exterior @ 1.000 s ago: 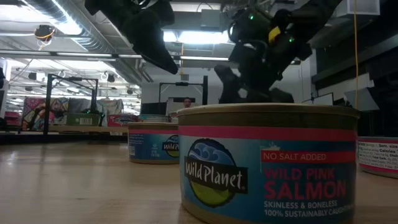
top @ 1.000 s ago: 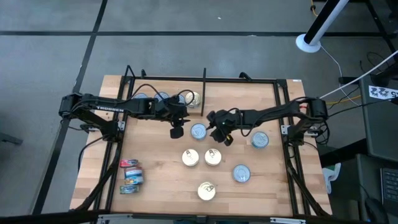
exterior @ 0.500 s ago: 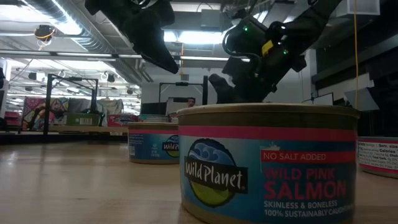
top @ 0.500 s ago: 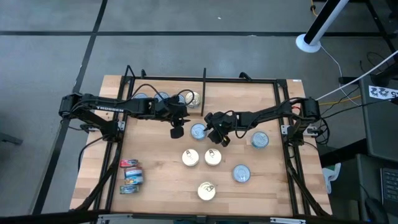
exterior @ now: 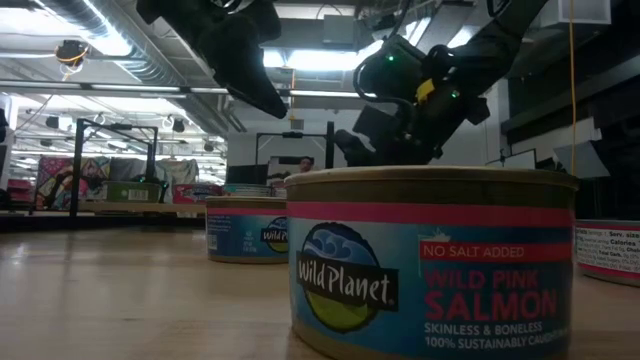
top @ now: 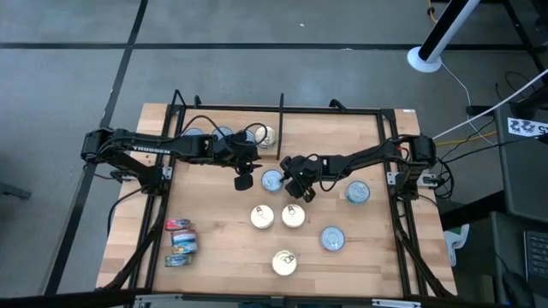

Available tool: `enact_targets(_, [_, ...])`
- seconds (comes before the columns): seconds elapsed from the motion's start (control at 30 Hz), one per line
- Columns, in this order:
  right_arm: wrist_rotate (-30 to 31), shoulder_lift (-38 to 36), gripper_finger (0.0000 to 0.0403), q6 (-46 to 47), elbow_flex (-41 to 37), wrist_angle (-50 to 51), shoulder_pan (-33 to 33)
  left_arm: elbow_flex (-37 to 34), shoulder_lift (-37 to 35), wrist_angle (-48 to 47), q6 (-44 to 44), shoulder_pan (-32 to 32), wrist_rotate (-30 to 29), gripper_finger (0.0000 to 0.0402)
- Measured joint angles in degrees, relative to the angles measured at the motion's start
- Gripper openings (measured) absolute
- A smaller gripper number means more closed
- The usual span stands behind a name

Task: Stack canned seafood by type on shelf
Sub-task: Stack the yellow blue tuna can on top of the yellow blue tuna can on the shelf

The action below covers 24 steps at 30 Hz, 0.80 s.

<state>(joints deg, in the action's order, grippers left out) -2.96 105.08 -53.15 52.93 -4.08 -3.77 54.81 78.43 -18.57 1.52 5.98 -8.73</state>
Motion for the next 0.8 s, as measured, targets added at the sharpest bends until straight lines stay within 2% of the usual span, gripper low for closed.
enact_targets(0.3, [1.3,0.0,0.006,0.2,0.0,-0.1,0.0,0.0,0.0,0.0,-0.1,0.0,0.0,0.0113])
enact_targets(0.47, [1.9,-0.1,0.0019,0.2,0.0,-0.3,0.1,0.0,0.0,0.0,-0.1,0.0,0.0,0.0113])
enact_targets(0.57, [2.0,-0.1,0.0005,0.4,0.0,-0.6,0.1,0.0,0.0,0.0,-0.6,0.0,0.0,0.0113])
enact_targets(0.8, [2.3,0.2,0.0002,2.9,1.7,0.4,0.1,0.0,0.0,0.0,-1.6,-0.1,0.0,0.0113])
